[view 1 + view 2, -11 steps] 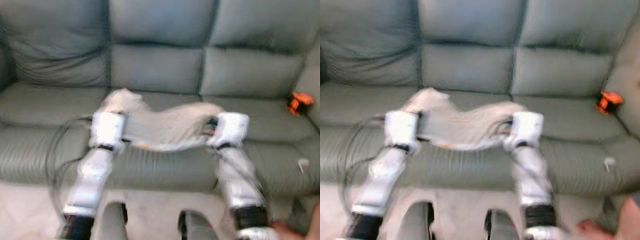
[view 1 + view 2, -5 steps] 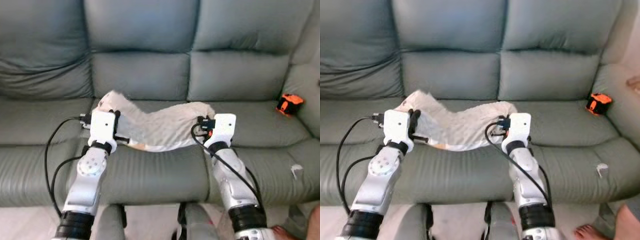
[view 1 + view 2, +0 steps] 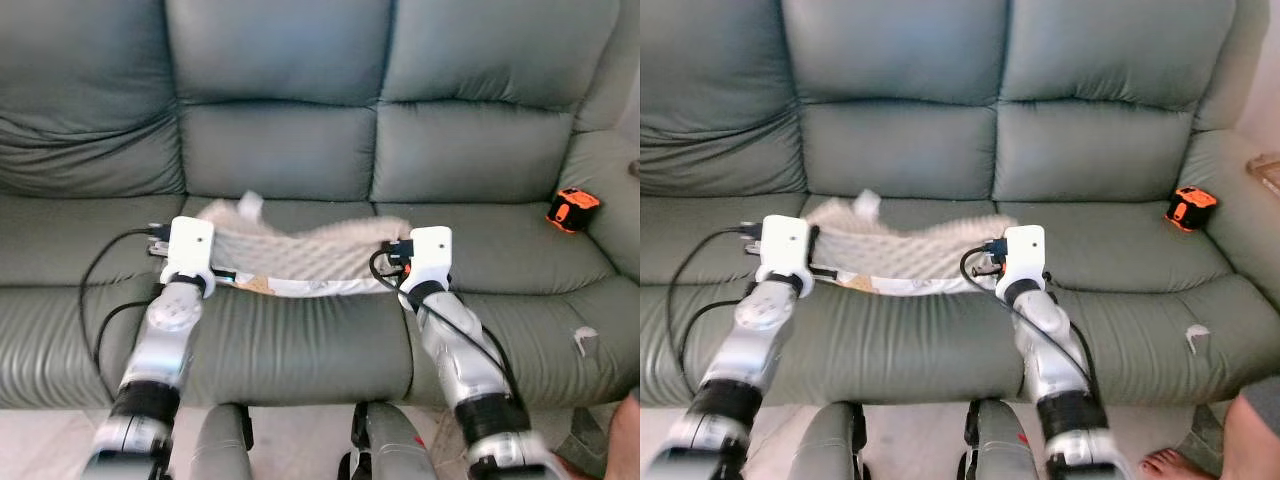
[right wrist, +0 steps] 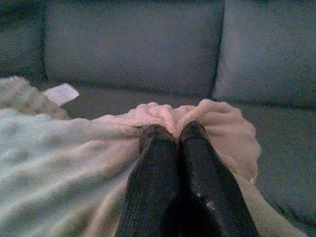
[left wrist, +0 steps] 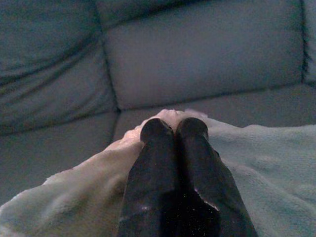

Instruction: Move the pillow to the sofa

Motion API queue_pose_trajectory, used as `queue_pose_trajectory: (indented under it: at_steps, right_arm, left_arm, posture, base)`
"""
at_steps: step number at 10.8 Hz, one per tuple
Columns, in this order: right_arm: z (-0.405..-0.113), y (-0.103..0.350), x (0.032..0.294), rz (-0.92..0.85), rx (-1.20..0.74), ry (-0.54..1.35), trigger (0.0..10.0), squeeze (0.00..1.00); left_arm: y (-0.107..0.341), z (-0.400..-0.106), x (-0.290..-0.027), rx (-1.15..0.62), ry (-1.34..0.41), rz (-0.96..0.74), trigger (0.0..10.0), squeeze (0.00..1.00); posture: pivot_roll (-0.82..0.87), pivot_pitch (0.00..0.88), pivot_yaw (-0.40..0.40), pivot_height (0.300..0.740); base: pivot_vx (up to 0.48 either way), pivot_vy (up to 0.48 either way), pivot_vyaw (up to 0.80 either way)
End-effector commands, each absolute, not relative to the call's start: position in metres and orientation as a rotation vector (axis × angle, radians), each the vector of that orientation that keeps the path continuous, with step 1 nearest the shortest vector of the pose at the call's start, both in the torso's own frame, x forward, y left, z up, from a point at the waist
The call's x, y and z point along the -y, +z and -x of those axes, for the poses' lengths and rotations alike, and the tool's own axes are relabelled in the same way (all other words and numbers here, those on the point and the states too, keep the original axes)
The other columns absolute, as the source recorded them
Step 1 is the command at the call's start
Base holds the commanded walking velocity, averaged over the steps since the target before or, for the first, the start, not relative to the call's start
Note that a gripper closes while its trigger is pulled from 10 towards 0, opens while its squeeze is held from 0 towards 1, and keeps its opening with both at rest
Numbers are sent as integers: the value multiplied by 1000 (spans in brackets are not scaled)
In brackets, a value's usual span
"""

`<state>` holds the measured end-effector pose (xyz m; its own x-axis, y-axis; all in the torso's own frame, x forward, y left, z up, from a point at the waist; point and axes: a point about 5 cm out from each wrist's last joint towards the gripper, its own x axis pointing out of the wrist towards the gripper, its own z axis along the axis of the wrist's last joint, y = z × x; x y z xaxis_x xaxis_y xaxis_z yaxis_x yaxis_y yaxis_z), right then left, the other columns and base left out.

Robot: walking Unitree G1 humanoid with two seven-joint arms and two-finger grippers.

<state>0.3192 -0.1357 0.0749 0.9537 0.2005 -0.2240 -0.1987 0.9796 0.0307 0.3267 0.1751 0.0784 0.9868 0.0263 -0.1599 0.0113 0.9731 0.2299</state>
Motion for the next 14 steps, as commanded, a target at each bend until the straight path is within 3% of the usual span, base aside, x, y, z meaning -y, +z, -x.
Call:
queue_pose_trajectory:
  at_steps: [1,3,7,11,12,14]
  right_arm:
    - [-327,78,147,-14,-238,164,10000,0]
    - [-340,77,152,-38,-307,116,10000,0]
    - [-353,76,122,-2,-353,217,10000,0]
    - [-348,67,100,12,-359,281,10000,0]
    - [-346,63,104,18,-369,269,10000,1000]
    - [-348,63,117,55,-374,201,10000,1000]
  left_arm:
    - [83,-334,-177,-149,30,-253,10000,0]
    - [76,-339,-188,-193,144,-302,10000,0]
    - [69,-332,-197,-153,258,-336,10000,0]
    - [66,-333,-228,-253,288,-350,10000,0]
    - [63,-333,-226,-265,278,-357,10000,1000]
    - [58,-332,-218,-282,266,-340,10000,1000]
  posture:
    - [-29,104,-56,645]
    - [-35,174,-66,645]
    - [-54,261,-112,645]
    - [-60,269,-130,645]
    - [-62,264,-132,645]
    - [-69,251,-134,645]
  base:
    - [0,0,0]
    - [0,0,0]
    - [0,0,0]
    - [0,0,0]
    - [0,0,0]
    - [0,0,0]
